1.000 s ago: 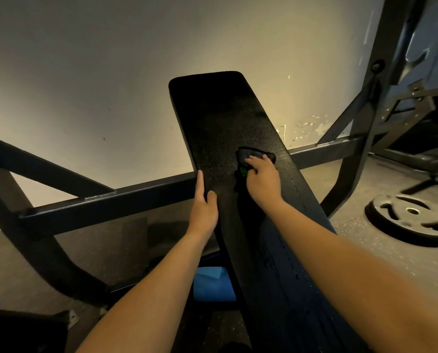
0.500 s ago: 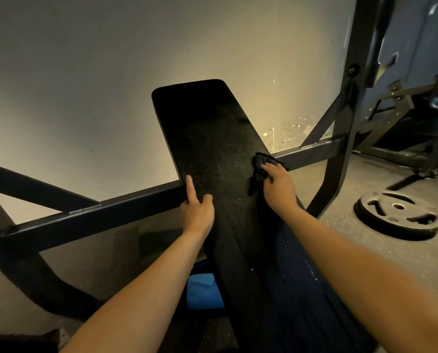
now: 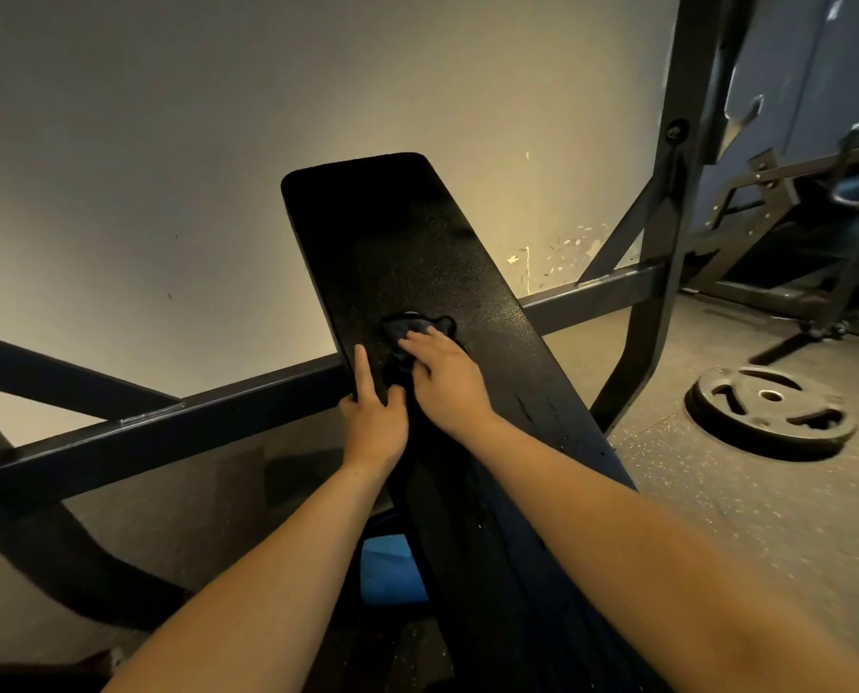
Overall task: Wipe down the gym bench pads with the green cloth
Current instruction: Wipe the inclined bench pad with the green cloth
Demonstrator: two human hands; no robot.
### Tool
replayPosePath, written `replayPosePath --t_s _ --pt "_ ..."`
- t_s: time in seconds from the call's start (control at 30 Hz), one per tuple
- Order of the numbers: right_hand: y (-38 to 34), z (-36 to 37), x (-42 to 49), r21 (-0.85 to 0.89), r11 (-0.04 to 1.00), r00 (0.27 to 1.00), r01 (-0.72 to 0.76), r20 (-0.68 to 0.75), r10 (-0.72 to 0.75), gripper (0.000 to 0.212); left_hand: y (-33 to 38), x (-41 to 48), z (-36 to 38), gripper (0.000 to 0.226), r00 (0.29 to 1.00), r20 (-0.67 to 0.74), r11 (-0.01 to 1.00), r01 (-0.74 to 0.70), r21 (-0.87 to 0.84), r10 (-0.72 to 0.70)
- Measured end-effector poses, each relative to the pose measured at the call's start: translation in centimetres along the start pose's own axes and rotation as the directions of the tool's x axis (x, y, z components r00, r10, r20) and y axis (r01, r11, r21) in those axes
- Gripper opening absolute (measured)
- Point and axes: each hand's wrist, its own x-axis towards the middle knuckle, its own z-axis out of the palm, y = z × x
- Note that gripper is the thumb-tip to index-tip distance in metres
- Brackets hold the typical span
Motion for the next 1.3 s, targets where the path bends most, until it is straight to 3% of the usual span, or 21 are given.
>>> replayPosePath --t_s 0.13,0.23,0.33,0.47,0.57,0.7,0.9,1.0,1.13,1.2,1.3 --pt "2.0 -1.8 -0.4 -0.061 0.997 0.999 0.037 0.039 -0.035 0.044 0.0 0.0 0.0 0.066 1.0 -0.003 0.999 0.01 0.045 -0.01" --pt "4.9 -4.1 -0.6 -0.099 0.984 0.988 -0.145 -0.073 0.138 0.048 0.2 -0.1 0.1 0.065 1.0 0.003 0.999 -0.003 0.047 0.002" --pt "7.6 -5.9 -1.3 -0.056 0.928 0.918 -0.369 -0.174 0.355 0.049 0.4 -0.3 0.1 0.066 1.0 0.007 1.0 0.011 0.016 -0.011" --pt "7.1 -5.6 -2.0 -0.022 0.866 0.836 -0.499 -0.276 0.475 0.047 0.2 -0.3 0.3 0.065 1.0 0.002 1.0 0.025 0.002 -0.025" --pt "4.7 -4.0 -2.1 -0.023 0.883 0.851 -0.469 -0.281 0.444 0.046 -0.1 -0.1 0.5 0.065 1.0 -0.001 1.0 0.02 0.008 -0.02" --pt "1.0 -0.7 -3.2 0.001 0.984 0.971 -0.181 -0.156 0.179 0.044 -0.7 0.2 0.4 0.065 1.0 -0.017 1.0 0.003 0.02 -0.002" --pt "2.1 -1.3 -4.0 0.005 1.0 0.999 -0.031 -0.033 0.031 0.042 -1.7 0.0 0.5 0.062 0.997 0.006 0.996 -0.076 0.049 0.076" --pt "4.4 -3.6 -3.0 -0.014 0.977 0.97 -0.215 -0.121 0.211 0.046 -1.7 -0.2 0.3 0.061 0.996 0.034 0.995 -0.08 0.068 0.077" --pt "7.6 -6.3 -2.1 0.012 0.879 0.862 -0.477 -0.19 0.47 0.049 -1.6 -0.2 0.3 0.062 0.997 0.049 0.996 -0.068 0.053 0.066" --pt "7.5 -6.1 -2.3 0.033 0.863 0.842 -0.504 -0.205 0.5 0.047 -1.6 -0.2 0.3 0.062 0.996 0.058 0.997 -0.064 0.036 0.061" --pt "6.0 -5.0 -2.7 0.004 0.885 0.869 -0.466 -0.183 0.459 0.049 -2.0 0.0 0.3 0.064 0.996 0.07 0.998 -0.055 -0.042 0.057"
